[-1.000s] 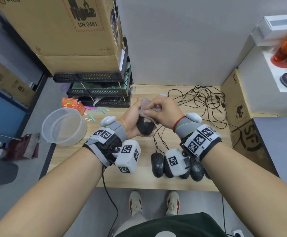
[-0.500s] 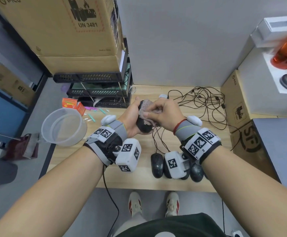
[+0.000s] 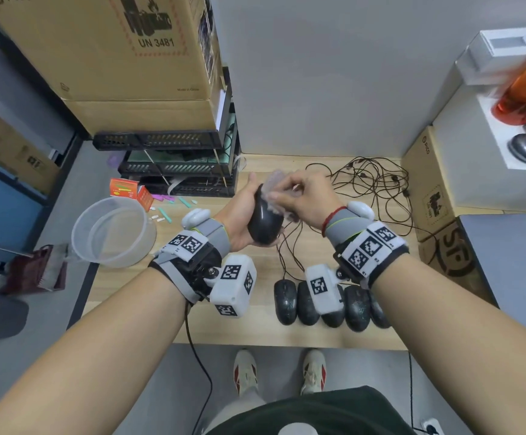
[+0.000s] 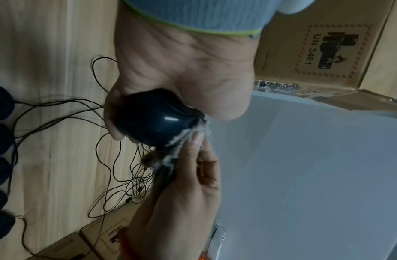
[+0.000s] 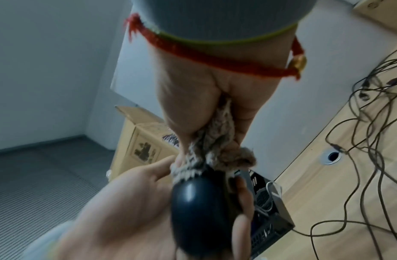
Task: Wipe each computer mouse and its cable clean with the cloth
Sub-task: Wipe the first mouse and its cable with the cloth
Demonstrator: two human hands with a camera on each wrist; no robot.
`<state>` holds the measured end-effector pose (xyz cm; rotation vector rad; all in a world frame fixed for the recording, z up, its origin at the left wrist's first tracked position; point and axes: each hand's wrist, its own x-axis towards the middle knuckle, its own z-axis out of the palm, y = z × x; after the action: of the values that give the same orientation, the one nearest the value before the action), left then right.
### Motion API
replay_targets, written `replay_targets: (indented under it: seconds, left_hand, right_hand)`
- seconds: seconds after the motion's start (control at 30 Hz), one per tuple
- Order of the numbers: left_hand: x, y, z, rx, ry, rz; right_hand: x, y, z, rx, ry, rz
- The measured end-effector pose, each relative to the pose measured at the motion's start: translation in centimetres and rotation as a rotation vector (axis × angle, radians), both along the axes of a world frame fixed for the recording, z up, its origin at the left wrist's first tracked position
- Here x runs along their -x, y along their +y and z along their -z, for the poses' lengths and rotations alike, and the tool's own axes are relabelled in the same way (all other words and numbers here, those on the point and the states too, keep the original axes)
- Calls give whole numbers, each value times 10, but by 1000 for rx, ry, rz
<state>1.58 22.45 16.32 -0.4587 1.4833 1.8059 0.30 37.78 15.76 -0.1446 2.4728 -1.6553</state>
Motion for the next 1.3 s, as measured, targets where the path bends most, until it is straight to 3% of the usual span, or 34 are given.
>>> replay_targets:
  seconds: [0.13,0.3,0.4,0.6,0.7,0.8,0.93,1.03,1.1,1.17,1.3]
  left_hand:
    - [3,-4,-5,23,-17,6]
    - [-1,-4,-2,109,13,101]
    - [-3,0,0,106,15,106]
    - [5,-3,2,109,22,53]
    - [2,-2,4,122,15,76]
    - [0,4,2,92,22,56]
    - [7,5,0,36,2,-48]
    - [11,-1,1,52,-9,-55]
    - [10,-3,2,44,-6,-41]
    - [7,-2,1,25,4,-17]
    - [6,0,3,-33,17,-27]
  right_hand:
    - [-15,-5,-6,-80,32,-265]
    - [13,7,3,-14,-18,72]
    - [15,8,10,-31,29,122]
    - [-3,3,2,0,-89,-186]
    - [7,5,4,2,-100,-43]
    - [17,8,8,-93,47,146]
    - [-4,-5,1,-110,177,-69]
    - [-18,-10,0,-162,89,-277]
    - [-13,-5,-1,-82,13,-212]
    - [-1,1,3,25,-49,-16]
    - [12,11,11,-73,18,130]
